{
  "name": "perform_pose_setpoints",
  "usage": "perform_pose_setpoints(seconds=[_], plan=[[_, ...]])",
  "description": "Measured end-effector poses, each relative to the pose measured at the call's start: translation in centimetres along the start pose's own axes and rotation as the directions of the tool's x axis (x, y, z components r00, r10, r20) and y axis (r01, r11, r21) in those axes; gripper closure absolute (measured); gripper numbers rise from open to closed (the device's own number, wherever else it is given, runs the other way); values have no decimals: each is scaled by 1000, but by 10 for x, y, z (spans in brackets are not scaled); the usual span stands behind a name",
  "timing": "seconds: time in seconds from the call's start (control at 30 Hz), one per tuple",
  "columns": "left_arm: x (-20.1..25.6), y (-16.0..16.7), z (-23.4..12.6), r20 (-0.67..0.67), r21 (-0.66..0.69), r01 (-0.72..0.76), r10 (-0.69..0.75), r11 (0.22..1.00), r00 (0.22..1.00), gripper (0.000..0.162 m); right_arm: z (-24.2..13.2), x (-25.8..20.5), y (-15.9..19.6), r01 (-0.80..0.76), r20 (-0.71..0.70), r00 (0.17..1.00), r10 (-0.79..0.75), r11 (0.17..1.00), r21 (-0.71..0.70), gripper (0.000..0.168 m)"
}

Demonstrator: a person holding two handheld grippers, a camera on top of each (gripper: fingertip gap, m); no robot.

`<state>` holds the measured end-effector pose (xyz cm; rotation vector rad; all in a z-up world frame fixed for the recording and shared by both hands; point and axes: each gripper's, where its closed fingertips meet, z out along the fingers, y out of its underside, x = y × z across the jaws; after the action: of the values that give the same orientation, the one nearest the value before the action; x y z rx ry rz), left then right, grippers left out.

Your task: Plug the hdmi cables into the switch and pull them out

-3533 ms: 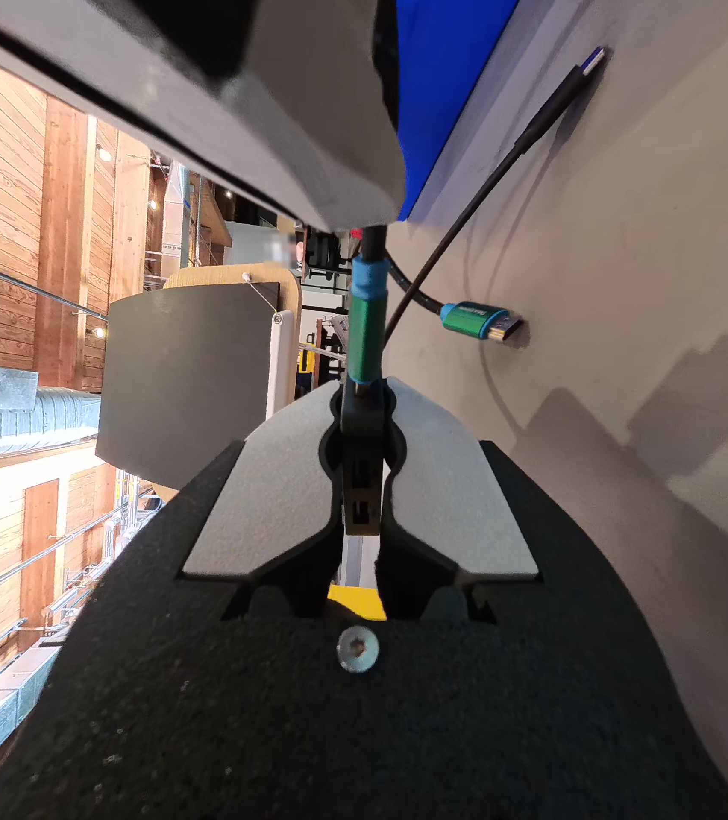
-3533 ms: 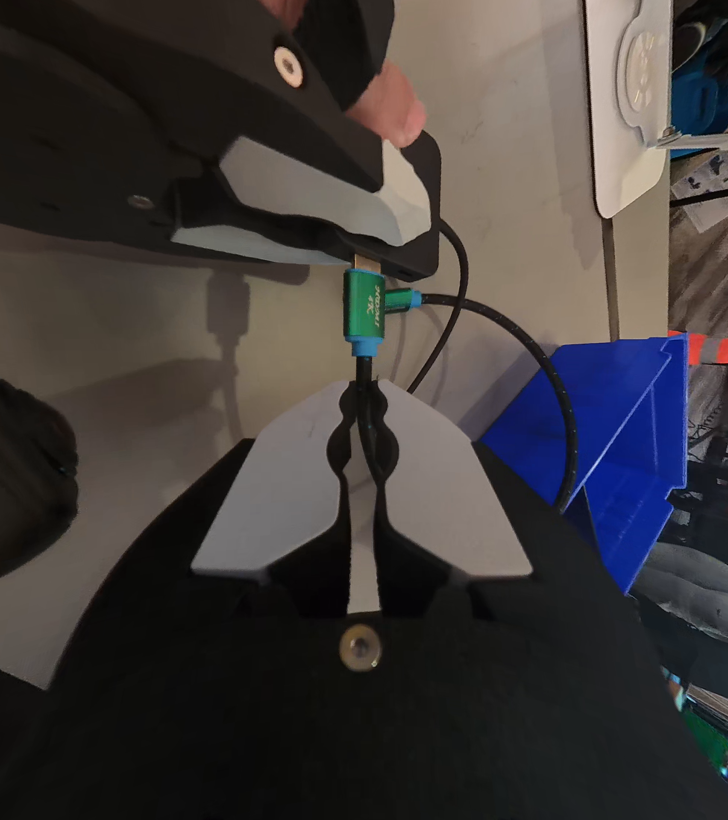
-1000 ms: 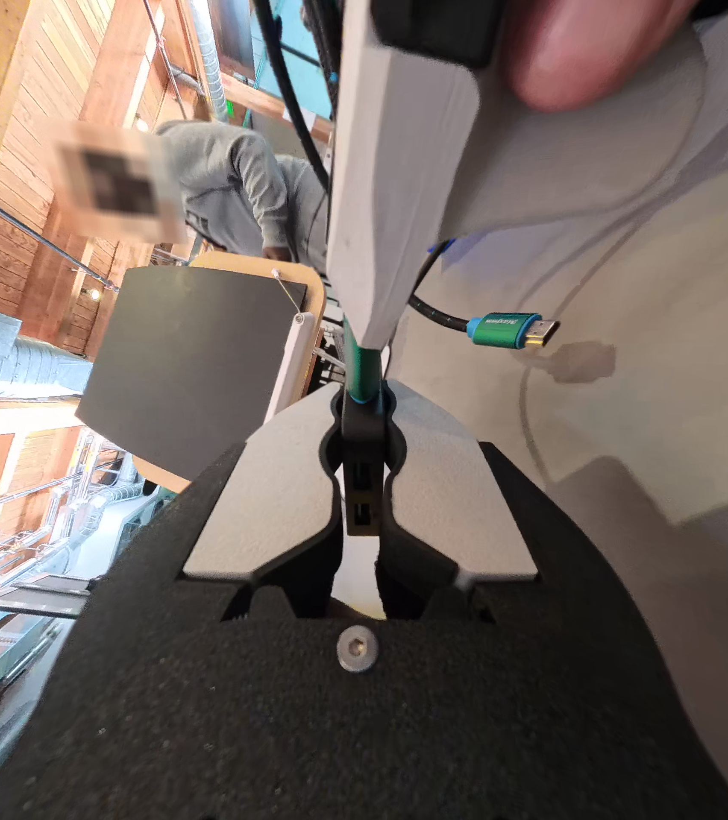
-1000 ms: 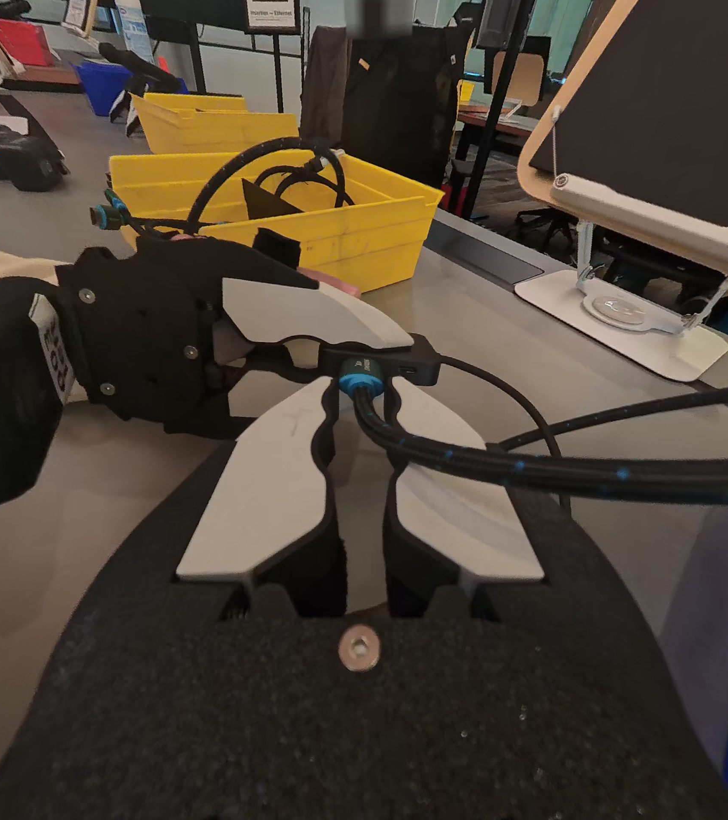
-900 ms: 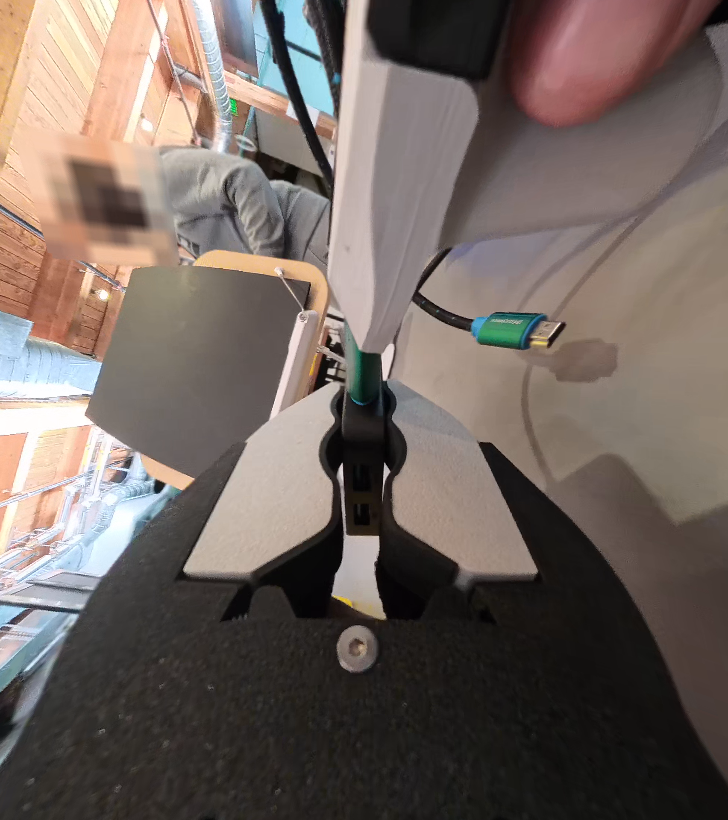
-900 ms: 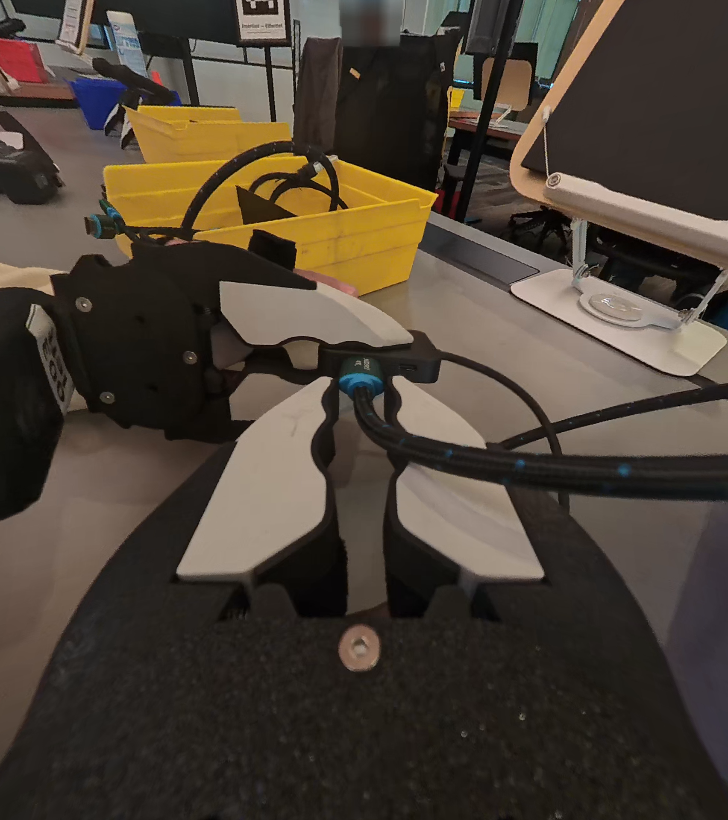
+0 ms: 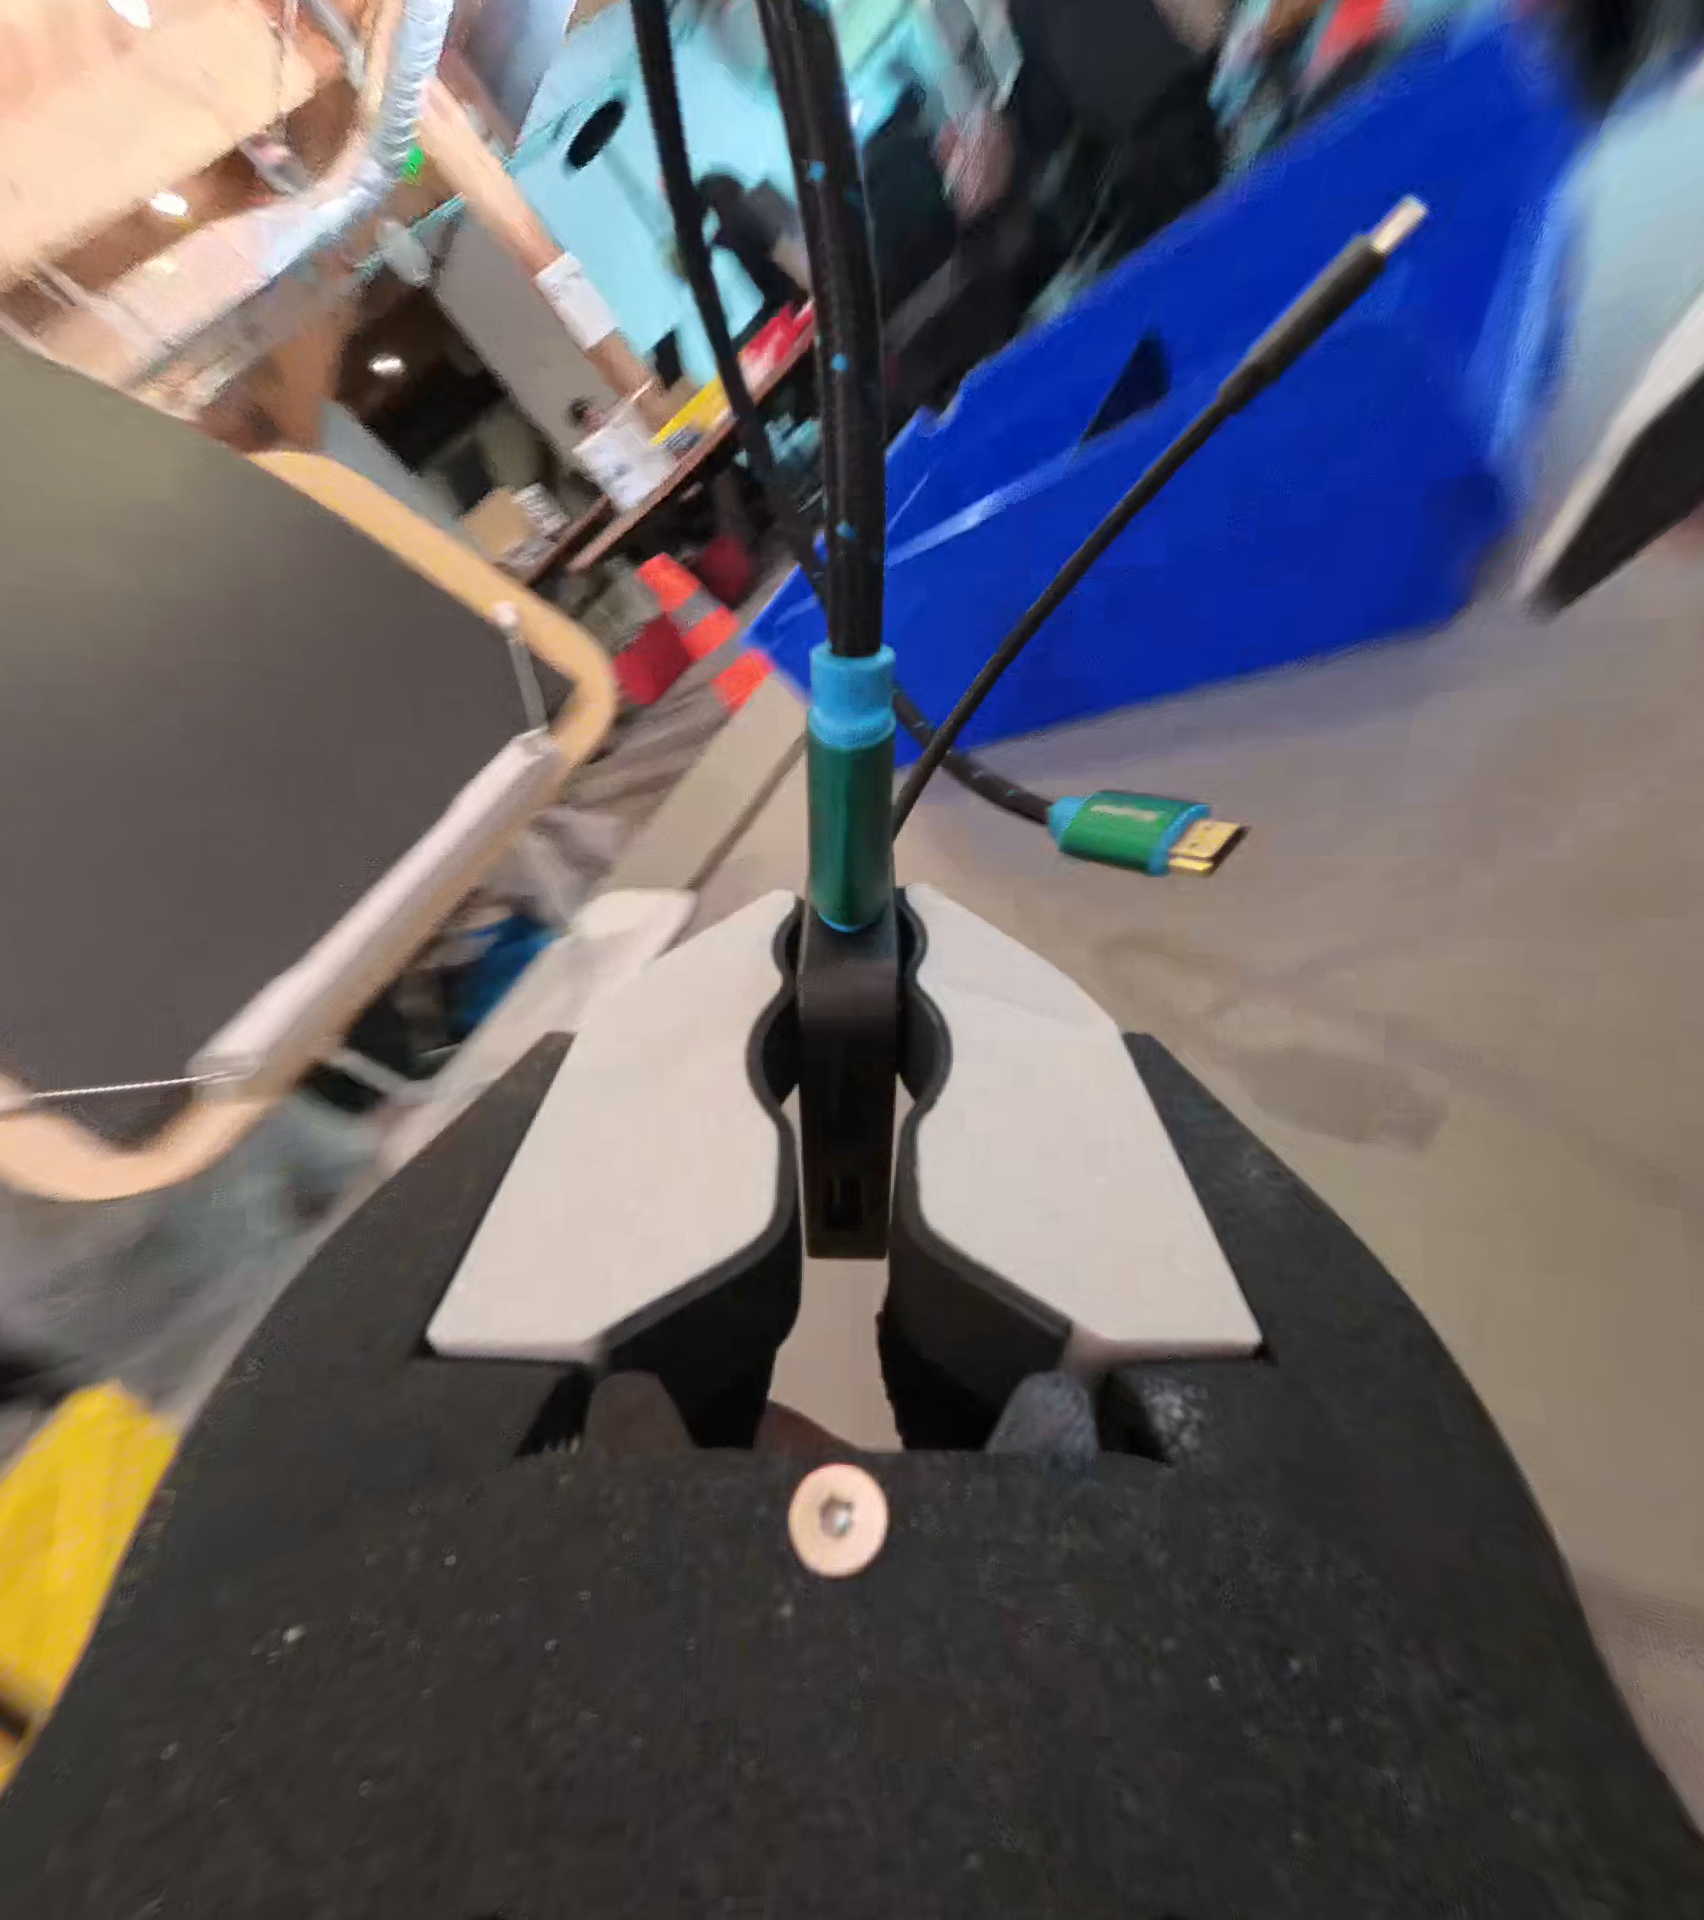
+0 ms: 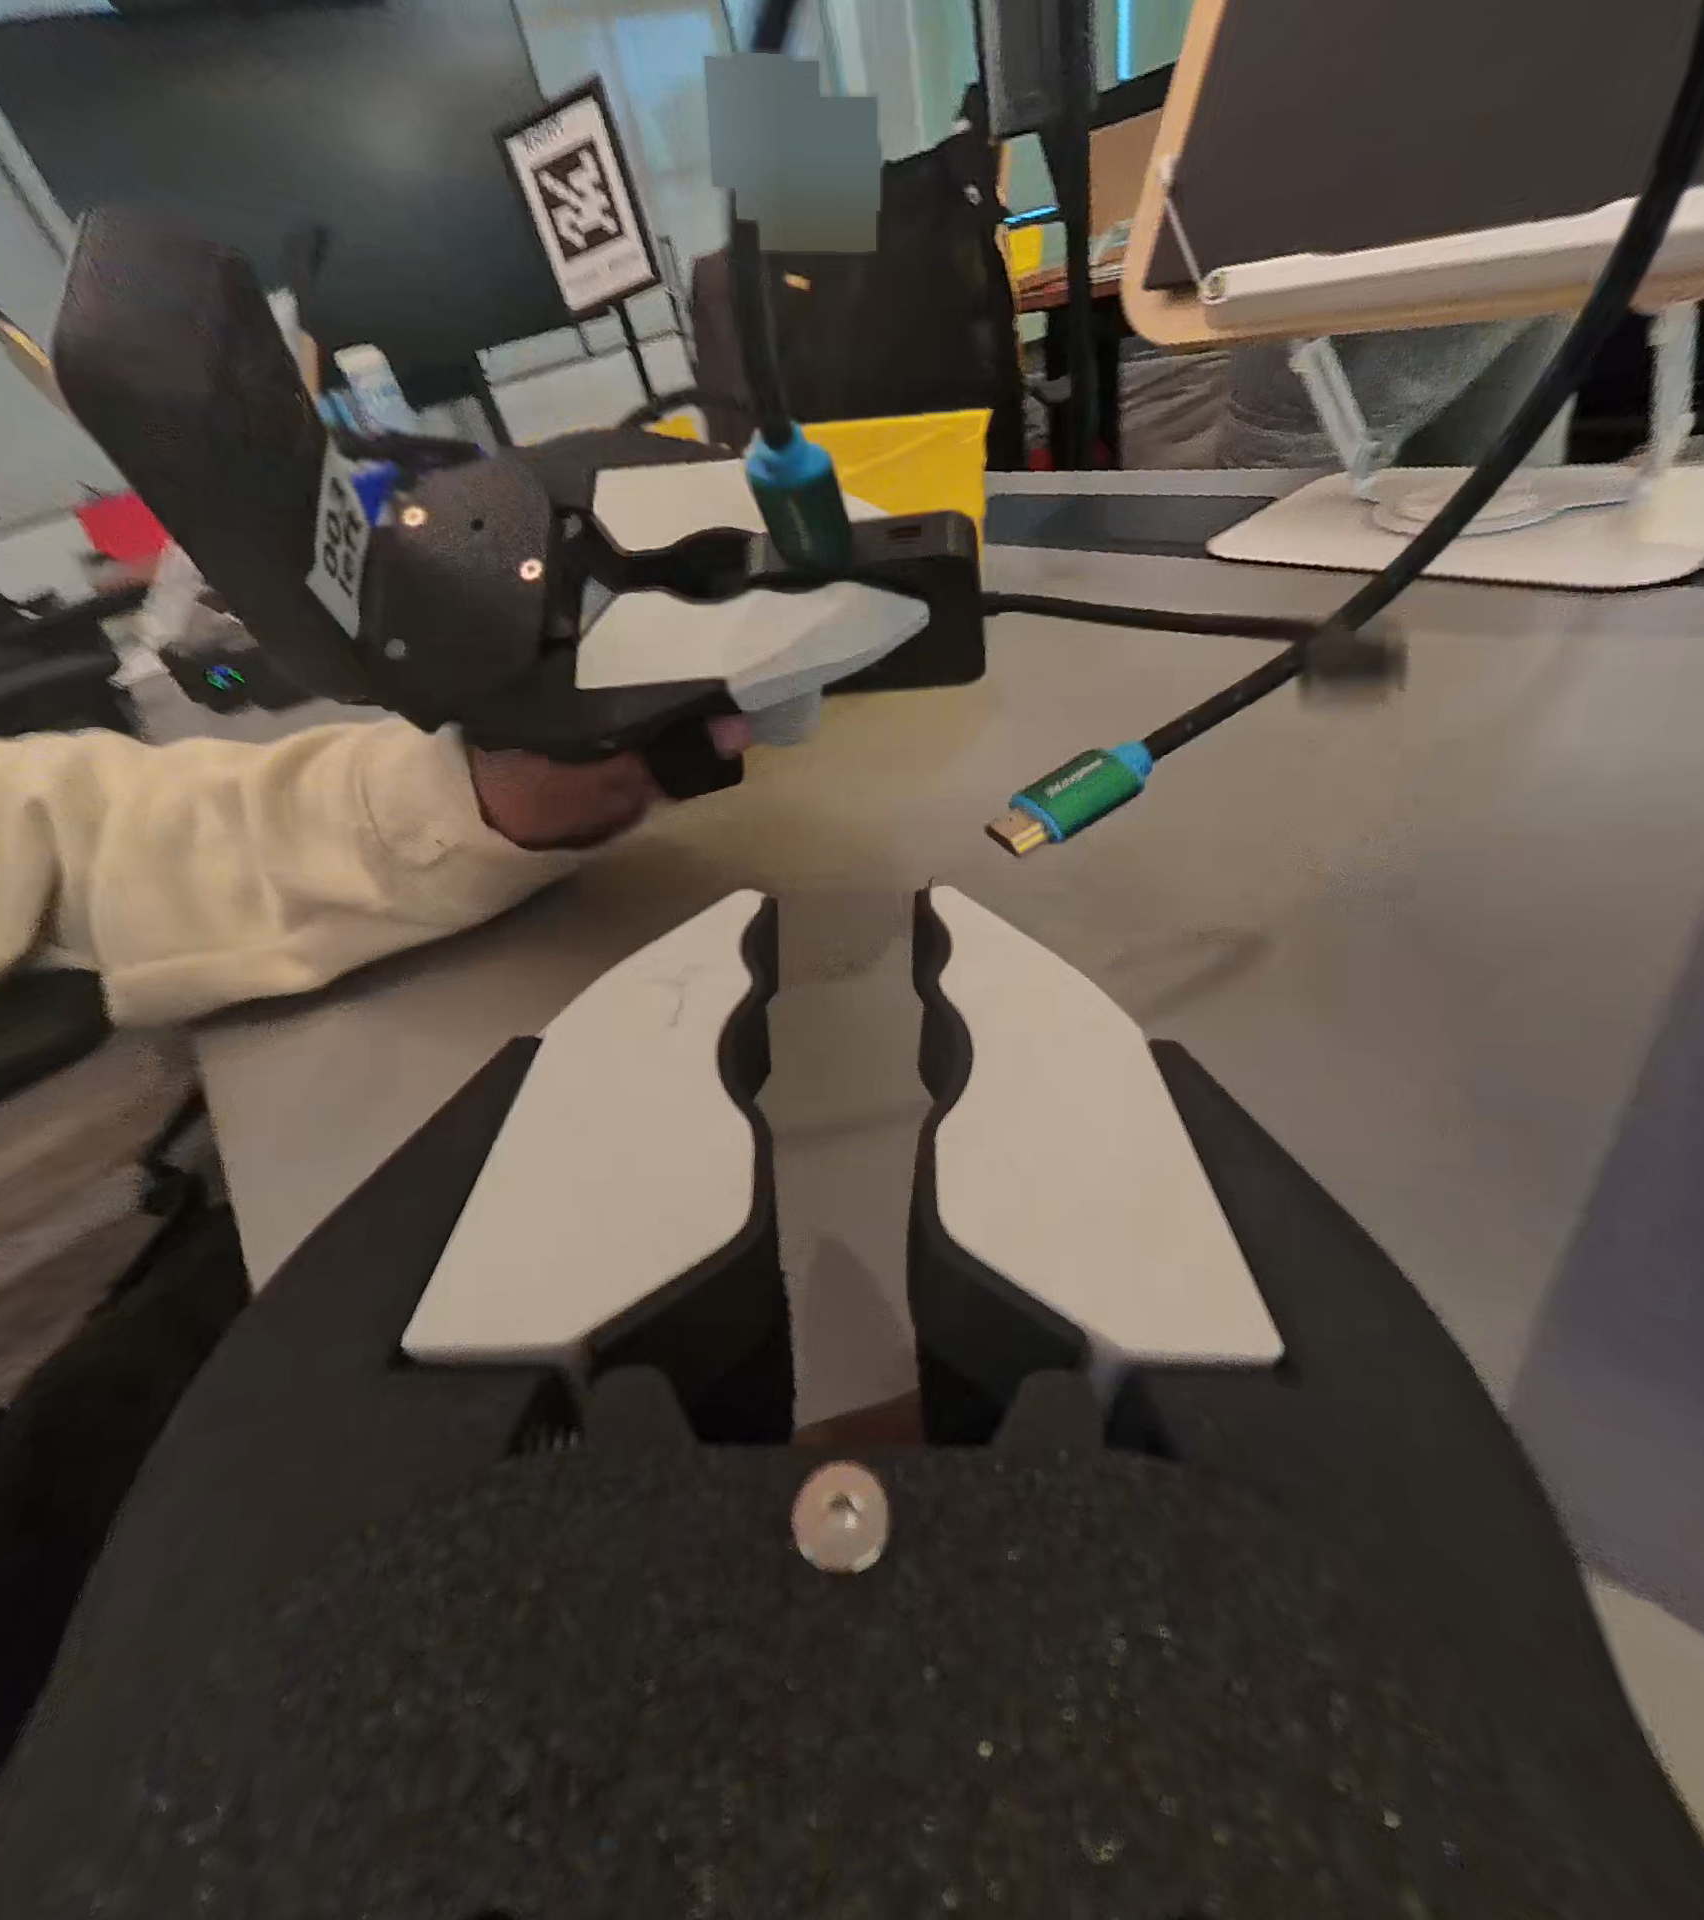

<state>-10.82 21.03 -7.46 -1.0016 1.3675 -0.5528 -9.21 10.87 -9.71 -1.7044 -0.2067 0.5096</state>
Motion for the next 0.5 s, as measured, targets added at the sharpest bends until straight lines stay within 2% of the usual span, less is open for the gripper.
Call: perform_pose_setpoints(seconds=[0.07, 0.2, 0.27, 0.4, 0.47, 0.5], plan=[[2, -21, -9, -141, 134, 226, -207, 965, 968, 149, 13, -2, -7, -82, 73, 994, 80, 996, 22, 141], [-5, -48, -24, -333, 251, 553, -466, 794, 820, 148, 44, -10, -23, -246, 209, 952, 222, 964, 98, 135], [-11, -58, -30, -409, 274, 665, -541, 695, 735, 149, 58, -16, -31, -297, 277, 927, 253, 946, 130, 133], [-18, -73, -38, -572, 232, 853, -644, 466, 508, 148, 81, -32, -52, -351, 421, 868, 265, 926, 142, 128], [-18, -75, -40, -621, 196, 895, -656, 400, 429, 148, 86, -40, -65, -348, 473, 849, 235, 923, 166, 131], [-16, -75, -40, -632, 182, 900, -654, 396, 416, 148, 88, -44, -69, -341, 488, 845, 220, 924, 174, 138]])
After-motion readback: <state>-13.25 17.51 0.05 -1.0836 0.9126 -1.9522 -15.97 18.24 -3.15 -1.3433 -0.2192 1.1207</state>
